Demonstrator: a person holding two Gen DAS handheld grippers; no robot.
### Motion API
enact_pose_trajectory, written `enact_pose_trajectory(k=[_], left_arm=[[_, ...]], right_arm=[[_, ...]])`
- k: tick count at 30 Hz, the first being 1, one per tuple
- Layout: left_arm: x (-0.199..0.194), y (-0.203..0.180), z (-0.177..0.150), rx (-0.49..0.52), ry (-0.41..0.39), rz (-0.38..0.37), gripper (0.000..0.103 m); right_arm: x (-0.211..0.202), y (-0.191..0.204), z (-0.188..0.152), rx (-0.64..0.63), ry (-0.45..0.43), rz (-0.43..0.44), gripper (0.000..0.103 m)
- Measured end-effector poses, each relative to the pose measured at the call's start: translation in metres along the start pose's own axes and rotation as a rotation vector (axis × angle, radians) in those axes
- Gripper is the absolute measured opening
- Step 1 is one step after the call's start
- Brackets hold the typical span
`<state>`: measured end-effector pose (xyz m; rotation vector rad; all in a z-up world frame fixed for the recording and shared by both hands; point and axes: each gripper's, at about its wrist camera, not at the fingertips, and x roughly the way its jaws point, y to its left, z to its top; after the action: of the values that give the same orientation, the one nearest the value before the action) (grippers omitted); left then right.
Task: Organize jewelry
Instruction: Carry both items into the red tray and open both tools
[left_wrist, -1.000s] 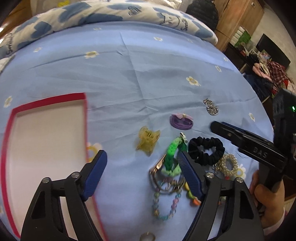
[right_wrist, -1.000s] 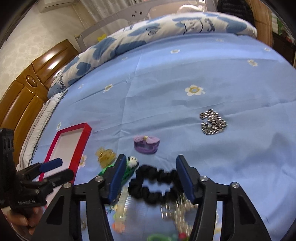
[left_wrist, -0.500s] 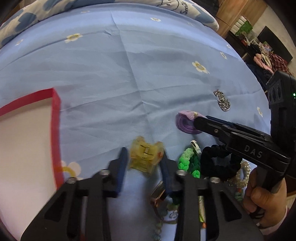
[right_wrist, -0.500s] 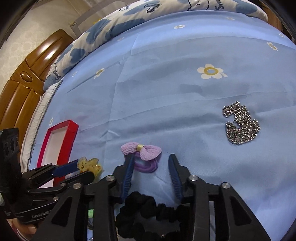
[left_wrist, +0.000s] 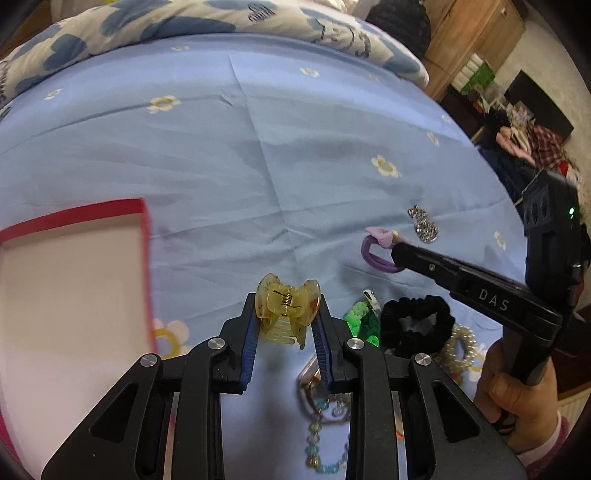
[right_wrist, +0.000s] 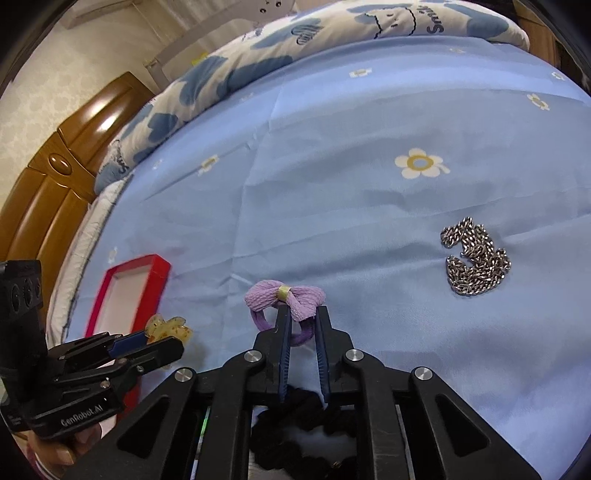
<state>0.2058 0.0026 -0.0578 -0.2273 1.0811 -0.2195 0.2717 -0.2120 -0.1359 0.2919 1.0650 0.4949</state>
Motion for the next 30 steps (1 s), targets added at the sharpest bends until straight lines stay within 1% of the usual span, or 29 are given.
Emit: enact_pose_trajectory(k=[3,8,18,24,30], left_arm=[[-0.013,0.007,-0.004,-0.022,-0.026,0.005,0.025],[-0.036,0.032,-0.016,-0.074,-0.058,0.027,0.025],[-0.066,0.083,-0.031,-0.159,-0.095,0.089,0.025],[-0.075,0.121,-0.034,-0.207,-0.107,0.135,0.025],[-0.072,0.152,-0.034,-0.229,-0.097,0.179,0.025]], right_arm=[[-0.006,0.01,-0.001,-0.004,-0.009,0.016,0.012],[-0.008,0.037,-0.007,-0.024,-0.008,0.053,0.012],[0.009,0.102,-0.019,-0.089,0.025,0.133,0.012],[0.027,0.143,-0.019,-0.136,0.047,0.174,0.012],[0.048,0.18,-0.015,-0.182,0.071,0.2,0.013]])
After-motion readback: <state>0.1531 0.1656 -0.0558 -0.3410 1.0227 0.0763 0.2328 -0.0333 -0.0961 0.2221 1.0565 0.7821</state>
